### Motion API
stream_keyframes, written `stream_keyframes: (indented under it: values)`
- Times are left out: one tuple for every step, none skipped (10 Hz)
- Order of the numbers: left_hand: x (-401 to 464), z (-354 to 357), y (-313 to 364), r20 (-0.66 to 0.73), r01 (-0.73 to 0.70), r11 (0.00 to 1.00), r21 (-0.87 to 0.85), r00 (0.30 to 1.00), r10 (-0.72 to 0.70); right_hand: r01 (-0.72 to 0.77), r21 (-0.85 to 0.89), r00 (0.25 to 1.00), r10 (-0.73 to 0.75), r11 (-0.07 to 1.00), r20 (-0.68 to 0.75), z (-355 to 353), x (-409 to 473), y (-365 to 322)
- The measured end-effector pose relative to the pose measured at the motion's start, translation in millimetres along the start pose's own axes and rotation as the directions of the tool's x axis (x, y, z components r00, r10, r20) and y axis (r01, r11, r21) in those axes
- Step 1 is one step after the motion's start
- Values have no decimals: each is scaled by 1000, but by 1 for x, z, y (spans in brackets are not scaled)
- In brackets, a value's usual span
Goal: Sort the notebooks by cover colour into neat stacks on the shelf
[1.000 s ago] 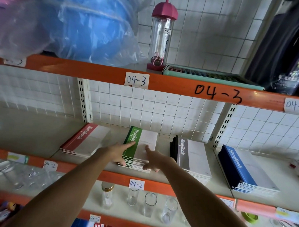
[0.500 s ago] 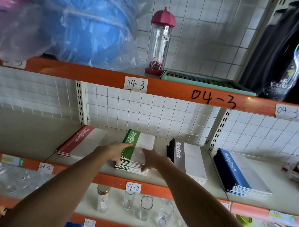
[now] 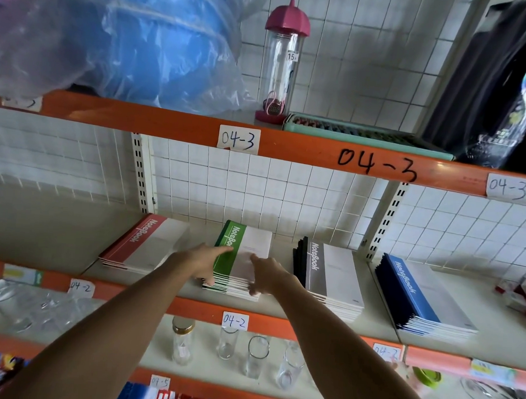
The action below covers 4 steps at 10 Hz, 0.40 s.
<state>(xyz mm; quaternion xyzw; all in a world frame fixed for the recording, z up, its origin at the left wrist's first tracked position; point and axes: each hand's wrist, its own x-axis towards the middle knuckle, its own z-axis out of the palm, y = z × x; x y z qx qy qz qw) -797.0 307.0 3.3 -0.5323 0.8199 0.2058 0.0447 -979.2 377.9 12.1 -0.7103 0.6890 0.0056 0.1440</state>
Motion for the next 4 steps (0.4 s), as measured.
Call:
stream_keyframes:
  values:
    - [-2,3,7,28,26,999,-29,999,-25,-24,-10,999,24,1000,24,-3,-2,-3]
    - [-8,6,13,-6,49,999,10,999,-49,-44,-20,998,45,999,46,-5,-6,-7]
    - [-15,11,11,-69,59,983,177,997,-47,-69,-26,997,70,997,21,-4,-12,-7]
    - [-24,6,15,-115,47,951,305,993,-12,-77,-20,997,77,997,-18,-7,-19,-8]
